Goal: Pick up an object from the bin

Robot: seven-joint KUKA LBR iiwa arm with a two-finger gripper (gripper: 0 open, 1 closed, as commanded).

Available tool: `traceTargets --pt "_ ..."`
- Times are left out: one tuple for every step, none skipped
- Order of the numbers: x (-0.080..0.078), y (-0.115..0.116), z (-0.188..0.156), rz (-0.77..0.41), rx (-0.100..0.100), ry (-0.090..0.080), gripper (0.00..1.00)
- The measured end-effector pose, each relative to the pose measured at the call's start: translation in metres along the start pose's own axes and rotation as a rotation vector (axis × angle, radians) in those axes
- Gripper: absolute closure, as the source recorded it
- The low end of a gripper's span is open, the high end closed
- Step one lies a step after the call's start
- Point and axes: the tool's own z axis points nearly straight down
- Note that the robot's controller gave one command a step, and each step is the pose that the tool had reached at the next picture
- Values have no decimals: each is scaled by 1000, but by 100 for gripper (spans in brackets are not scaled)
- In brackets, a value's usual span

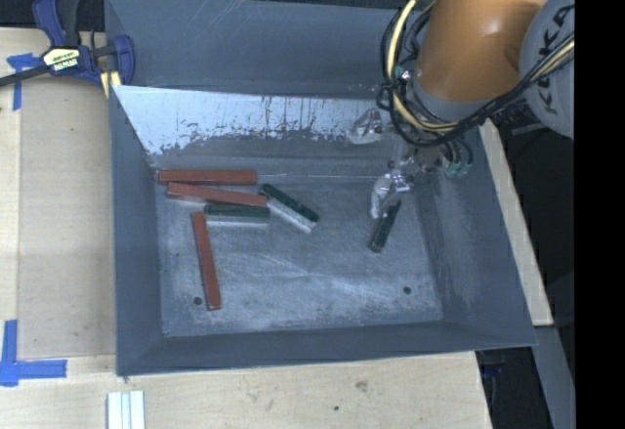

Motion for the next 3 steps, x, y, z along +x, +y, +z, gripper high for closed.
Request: traceTargets --pt "-6 4 27 1 2 -15 0" --pt "-20 35 98 -11 1 -6 0" --pt "-18 11 141 -58 1 -25 100"
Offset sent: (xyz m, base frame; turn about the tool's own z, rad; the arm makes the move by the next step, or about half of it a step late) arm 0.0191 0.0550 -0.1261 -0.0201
